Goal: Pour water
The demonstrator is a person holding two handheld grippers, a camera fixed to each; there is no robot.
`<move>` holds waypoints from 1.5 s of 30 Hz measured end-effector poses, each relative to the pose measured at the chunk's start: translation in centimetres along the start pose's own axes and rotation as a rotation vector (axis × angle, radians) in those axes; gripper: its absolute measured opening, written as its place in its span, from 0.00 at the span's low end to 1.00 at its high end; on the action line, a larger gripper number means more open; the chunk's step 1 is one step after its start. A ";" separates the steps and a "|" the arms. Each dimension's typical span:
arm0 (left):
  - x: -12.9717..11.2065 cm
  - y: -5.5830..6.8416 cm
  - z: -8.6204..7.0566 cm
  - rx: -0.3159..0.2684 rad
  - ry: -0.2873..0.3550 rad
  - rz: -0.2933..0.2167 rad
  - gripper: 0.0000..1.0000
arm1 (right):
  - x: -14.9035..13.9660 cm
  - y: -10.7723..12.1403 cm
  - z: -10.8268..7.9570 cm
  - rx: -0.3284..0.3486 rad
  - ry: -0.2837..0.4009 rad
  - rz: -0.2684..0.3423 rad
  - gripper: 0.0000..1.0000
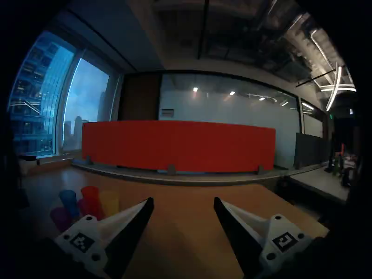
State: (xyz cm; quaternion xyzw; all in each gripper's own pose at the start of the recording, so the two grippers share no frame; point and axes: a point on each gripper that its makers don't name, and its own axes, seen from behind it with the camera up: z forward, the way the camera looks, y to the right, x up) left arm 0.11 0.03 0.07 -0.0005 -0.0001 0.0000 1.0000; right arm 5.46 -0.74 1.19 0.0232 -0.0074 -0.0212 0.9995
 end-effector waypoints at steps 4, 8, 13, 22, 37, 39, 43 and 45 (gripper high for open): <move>1.3 0.4 0.8 -0.014 -0.007 0.000 0.91 | 1.3 0.0 0.4 0.009 -0.020 -0.006 1.00; 2.6 0.3 1.5 -0.019 -0.024 0.002 0.91 | 2.4 -0.2 0.7 0.026 -0.041 0.002 1.00; 4.9 0.3 2.2 -0.028 -0.024 -0.001 0.91 | 4.5 -0.7 1.1 0.056 -0.046 0.029 1.00; 8.8 0.3 3.2 -0.059 -0.020 0.003 0.91 | 7.5 -1.0 2.0 0.077 -0.040 0.025 1.00; 11.4 1.9 3.8 -0.209 -0.019 0.009 0.91 | 9.4 -4.6 1.9 0.251 -0.060 0.056 1.00; 11.4 2.2 3.8 -0.234 -0.021 0.014 0.91 | 9.6 -5.4 1.7 0.291 -0.064 0.057 1.00; 11.1 3.0 3.8 -0.293 -0.031 0.023 0.91 | 10.3 -6.8 1.4 0.362 -0.058 0.056 1.00; 11.0 3.5 3.8 -0.326 -0.035 0.026 0.91 | 10.7 -7.4 1.2 0.394 -0.053 0.054 1.00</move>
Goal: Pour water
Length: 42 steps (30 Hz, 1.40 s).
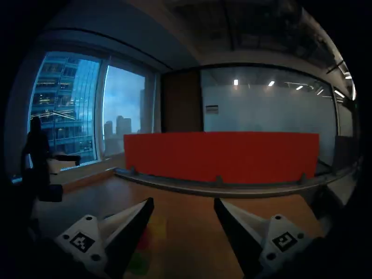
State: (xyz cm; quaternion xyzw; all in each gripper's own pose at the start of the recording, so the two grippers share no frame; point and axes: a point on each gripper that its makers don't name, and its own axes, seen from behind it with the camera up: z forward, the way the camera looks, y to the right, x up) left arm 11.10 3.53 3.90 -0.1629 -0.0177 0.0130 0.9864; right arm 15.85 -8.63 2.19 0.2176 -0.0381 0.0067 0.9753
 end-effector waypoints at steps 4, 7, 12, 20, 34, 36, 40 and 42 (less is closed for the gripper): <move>-0.1 0.5 0.2 -0.050 -0.007 0.014 0.91 | 0.7 -1.3 0.1 0.055 0.008 -0.016 1.00; -0.2 0.6 0.4 -0.070 -0.009 0.028 0.91 | 1.0 -2.2 0.2 0.088 0.010 -0.024 1.00; -0.9 1.0 0.6 -0.101 -0.033 0.051 0.91 | 0.8 -3.4 0.3 0.135 -0.007 -0.036 1.00; -3.1 2.3 1.0 -0.164 -0.087 0.096 0.91 | -0.9 -5.1 0.9 0.201 -0.069 -0.050 1.00; -8.0 4.3 1.7 -0.246 -0.183 0.116 0.91 | -4.1 -5.4 1.0 0.229 -0.142 -0.073 1.00; -8.7 4.5 1.8 -0.255 -0.196 0.117 0.91 | -4.5 -5.4 1.0 0.234 -0.150 -0.072 1.00; -10.1 5.0 1.9 -0.277 -0.223 0.113 0.91 | -5.3 -5.5 1.0 0.241 -0.166 -0.072 1.00; -10.8 5.1 2.0 -0.285 -0.238 0.114 0.91 | -5.7 -5.6 1.0 0.247 -0.175 -0.074 1.00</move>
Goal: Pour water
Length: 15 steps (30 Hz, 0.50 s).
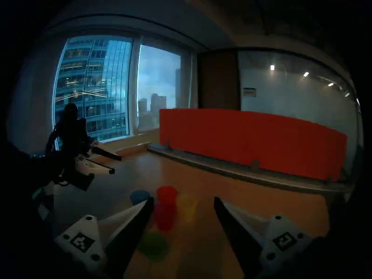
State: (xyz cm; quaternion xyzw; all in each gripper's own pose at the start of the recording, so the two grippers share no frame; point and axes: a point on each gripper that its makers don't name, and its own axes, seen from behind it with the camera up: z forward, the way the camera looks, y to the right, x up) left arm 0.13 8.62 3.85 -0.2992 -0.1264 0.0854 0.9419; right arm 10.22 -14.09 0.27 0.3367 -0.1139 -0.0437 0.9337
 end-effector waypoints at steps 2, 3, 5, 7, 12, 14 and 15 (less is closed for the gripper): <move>-0.7 0.0 0.3 -0.007 -0.019 0.002 0.91 | -0.3 -0.1 0.1 0.004 -0.008 -0.006 1.00; -1.2 0.0 0.5 -0.011 -0.030 0.004 0.91 | -0.5 -0.2 0.2 0.006 -0.013 -0.009 1.00; -2.0 0.0 0.8 -0.016 -0.050 0.005 0.91 | -0.8 -0.4 0.4 0.011 -0.020 -0.019 1.00; -2.9 0.1 1.0 -0.023 -0.073 0.006 0.91 | -1.1 -0.6 0.6 0.015 -0.027 -0.028 1.00; -5.2 0.4 1.7 -0.045 -0.134 0.010 0.91 | -1.9 -0.9 1.0 0.017 -0.043 -0.052 1.00; -6.1 0.7 2.0 -0.059 -0.160 0.014 0.91 | -2.2 -1.0 1.3 0.017 -0.049 -0.059 1.00; -6.5 0.8 2.1 -0.066 -0.174 0.016 0.91 | -2.4 -1.0 1.4 0.018 -0.052 -0.062 1.00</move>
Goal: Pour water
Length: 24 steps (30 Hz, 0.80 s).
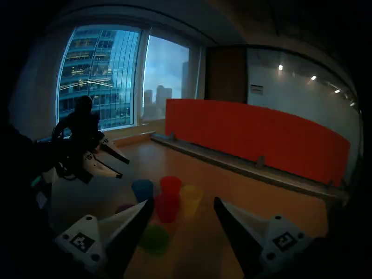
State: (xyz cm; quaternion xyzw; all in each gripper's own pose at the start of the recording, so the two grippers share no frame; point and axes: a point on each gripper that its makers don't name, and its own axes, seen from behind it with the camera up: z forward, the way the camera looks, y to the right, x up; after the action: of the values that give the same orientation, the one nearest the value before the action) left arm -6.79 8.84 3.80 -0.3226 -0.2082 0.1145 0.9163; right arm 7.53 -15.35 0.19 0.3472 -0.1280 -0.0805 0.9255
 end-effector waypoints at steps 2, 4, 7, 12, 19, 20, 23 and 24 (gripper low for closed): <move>-0.6 0.2 0.4 -0.011 -0.022 0.009 0.91 | -0.2 -0.1 0.2 0.002 -0.005 -0.001 1.00; -1.3 0.4 0.7 -0.021 -0.044 0.020 0.91 | -0.5 -0.1 0.4 0.003 -0.010 -0.002 1.00; -2.0 0.5 1.3 -0.029 -0.072 0.033 0.91 | -0.9 -0.1 0.7 0.004 -0.016 -0.003 1.00; -2.9 0.6 2.2 -0.040 -0.107 0.042 0.91 | -1.6 -0.1 1.1 0.003 -0.030 -0.007 1.00; -3.9 0.5 3.7 -0.063 -0.147 0.040 0.91 | -2.2 0.0 1.6 0.008 -0.042 0.002 1.00; -4.0 0.5 3.9 -0.065 -0.152 0.040 0.91 | -2.2 0.0 1.6 0.008 -0.043 0.002 1.00; -4.5 0.4 4.6 -0.070 -0.169 0.034 0.91 | -2.4 0.2 1.7 0.005 -0.047 0.002 1.00; -4.6 0.4 4.8 -0.072 -0.175 0.030 0.91 | -2.5 0.3 1.8 0.004 -0.049 0.003 1.00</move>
State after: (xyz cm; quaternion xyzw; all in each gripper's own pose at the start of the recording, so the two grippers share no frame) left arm -13.09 10.20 5.49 -0.3474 -0.2863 0.1484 0.8805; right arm 4.62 -15.61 1.23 0.3466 -0.1514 -0.0875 0.9215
